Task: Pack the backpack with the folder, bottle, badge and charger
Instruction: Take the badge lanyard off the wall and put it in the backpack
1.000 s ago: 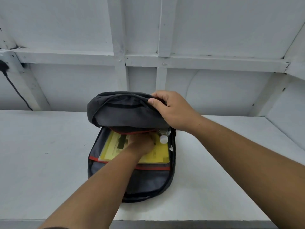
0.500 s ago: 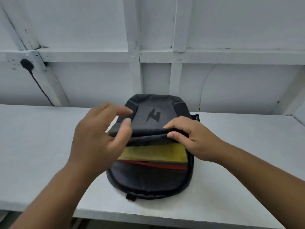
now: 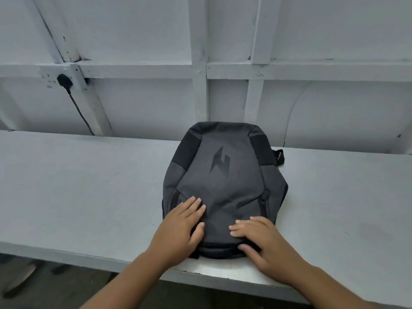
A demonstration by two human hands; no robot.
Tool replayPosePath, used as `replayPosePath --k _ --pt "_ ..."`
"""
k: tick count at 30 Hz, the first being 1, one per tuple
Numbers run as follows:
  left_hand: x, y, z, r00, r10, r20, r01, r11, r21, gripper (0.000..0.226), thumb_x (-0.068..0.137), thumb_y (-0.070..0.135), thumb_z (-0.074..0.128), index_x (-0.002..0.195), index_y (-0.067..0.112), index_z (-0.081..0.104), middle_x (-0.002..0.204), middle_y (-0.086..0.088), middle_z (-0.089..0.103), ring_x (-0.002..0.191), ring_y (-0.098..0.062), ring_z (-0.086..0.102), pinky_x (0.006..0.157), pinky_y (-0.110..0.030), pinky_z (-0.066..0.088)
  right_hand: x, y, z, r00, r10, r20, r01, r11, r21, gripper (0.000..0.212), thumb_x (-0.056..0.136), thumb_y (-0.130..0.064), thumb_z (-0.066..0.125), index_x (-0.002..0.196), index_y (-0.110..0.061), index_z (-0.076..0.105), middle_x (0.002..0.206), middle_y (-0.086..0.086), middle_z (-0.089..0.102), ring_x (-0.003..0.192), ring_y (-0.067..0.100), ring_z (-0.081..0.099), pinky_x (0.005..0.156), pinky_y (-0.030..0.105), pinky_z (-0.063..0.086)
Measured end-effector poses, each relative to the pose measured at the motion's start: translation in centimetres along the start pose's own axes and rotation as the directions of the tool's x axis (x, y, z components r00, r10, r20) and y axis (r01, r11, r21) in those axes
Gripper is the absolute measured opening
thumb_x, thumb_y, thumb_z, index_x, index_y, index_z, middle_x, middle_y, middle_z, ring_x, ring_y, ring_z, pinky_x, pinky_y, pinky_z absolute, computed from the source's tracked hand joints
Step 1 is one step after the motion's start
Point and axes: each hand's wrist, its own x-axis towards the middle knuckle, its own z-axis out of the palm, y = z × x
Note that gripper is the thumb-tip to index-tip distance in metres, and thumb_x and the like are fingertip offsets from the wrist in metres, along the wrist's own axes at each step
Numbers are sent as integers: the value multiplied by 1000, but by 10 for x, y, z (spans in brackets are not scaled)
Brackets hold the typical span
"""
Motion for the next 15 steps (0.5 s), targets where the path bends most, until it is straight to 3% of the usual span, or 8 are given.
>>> replayPosePath --k 4,8,15 --pt "4 10 -14 999 -27 -31 25 997 -68 56 102 49 40 155 30 37 163 12 31 152 -3 18 124 -23 16 5 -10 -20 998 18 58 -21 999 48 33 95 -49 59 125 -36 62 133 -29 57 132 -11 42 114 25 30" --pt "20 33 -40 986 -69 -154 47 989 -139 52 99 43 55 149 30 47 158 10 42 148 -5 31 118 -20 21 29 -19 -52 997 68 -31 -62 986 156 33 94 -43 62 127 -38 62 131 -28 58 126 -14 46 107 13 34" --pt "47 89 -68 963 -43 -266 7 991 -135 53 98 39 58 149 28 47 156 10 44 146 -5 33 116 -19 22 59 -17 -106 984 66 -163 -36 982 184 37 95 -35 64 131 -32 59 130 -21 60 124 -5 51 105 17 40"
